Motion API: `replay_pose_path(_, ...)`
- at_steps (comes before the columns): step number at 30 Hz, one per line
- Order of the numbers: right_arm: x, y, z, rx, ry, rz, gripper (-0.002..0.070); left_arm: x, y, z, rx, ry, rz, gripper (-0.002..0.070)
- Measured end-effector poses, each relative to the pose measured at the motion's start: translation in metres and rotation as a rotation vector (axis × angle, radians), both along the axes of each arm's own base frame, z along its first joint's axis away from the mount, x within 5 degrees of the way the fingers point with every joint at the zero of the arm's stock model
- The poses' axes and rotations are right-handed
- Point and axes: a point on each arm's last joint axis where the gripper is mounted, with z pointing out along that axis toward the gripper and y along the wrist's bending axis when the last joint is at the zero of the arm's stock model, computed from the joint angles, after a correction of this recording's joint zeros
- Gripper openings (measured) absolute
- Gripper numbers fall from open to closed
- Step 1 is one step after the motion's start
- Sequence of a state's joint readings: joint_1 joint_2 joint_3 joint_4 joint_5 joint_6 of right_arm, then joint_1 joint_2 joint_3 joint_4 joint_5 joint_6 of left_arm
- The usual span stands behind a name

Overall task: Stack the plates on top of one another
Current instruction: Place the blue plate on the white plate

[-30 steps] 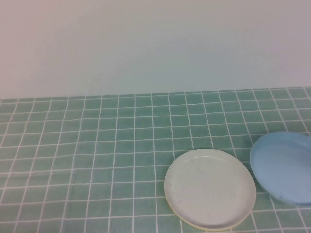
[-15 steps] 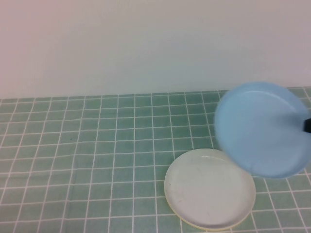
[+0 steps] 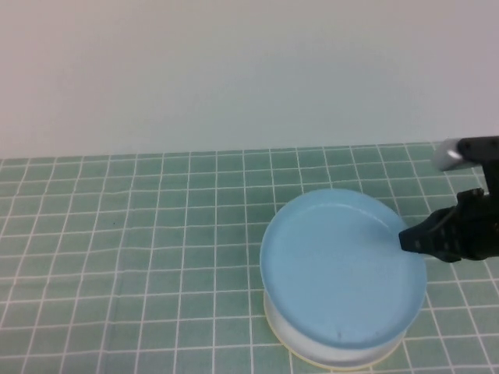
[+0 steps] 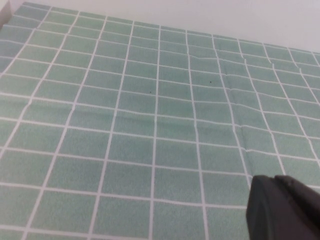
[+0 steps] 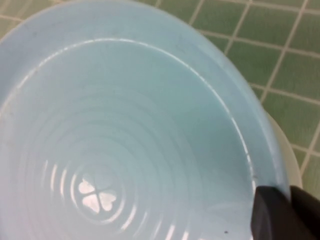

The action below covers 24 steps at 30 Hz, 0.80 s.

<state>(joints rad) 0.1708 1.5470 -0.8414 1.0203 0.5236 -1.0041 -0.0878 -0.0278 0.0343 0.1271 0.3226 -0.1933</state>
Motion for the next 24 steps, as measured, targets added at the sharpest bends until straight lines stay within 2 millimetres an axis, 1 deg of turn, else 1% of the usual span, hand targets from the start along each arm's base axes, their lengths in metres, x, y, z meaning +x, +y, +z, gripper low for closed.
replay_pose_path(7, 0.009, 0.000, -0.031, -0.042, 0.074, -0.007, 0.0013, 0.000, 0.000, 0.000, 0.000, 0.000, 0.000, -0.0001)
replay_pose_path(12, 0.014, -0.001, -0.046, -0.070, 0.099, -0.020, 0.0025, 0.000, 0.000, 0.000, 0.000, 0.000, 0.000, -0.0001)
replay_pose_path(14, 0.015, -0.001, -0.048, -0.080, 0.094, -0.007, 0.0050, 0.000, 0.000, 0.000, 0.000, 0.000, 0.000, -0.0001)
replay_pose_path(19, 0.015, -0.002, -0.049, -0.096, 0.074, 0.019, 0.0150, 0.000, 0.000, 0.000, 0.000, 0.000, 0.000, -0.0001)
replay_pose_path(21, 0.015, -0.002, -0.049, -0.098, 0.072, 0.022, 0.0176, 0.000, 0.000, 0.000, 0.000, 0.002, 0.000, -0.0001)
replay_pose_path(24, 0.015, -0.002, -0.049, -0.100, 0.068, 0.027, 0.0193, 0.000, 0.000, 0.000, 0.000, 0.002, 0.000, -0.0001)
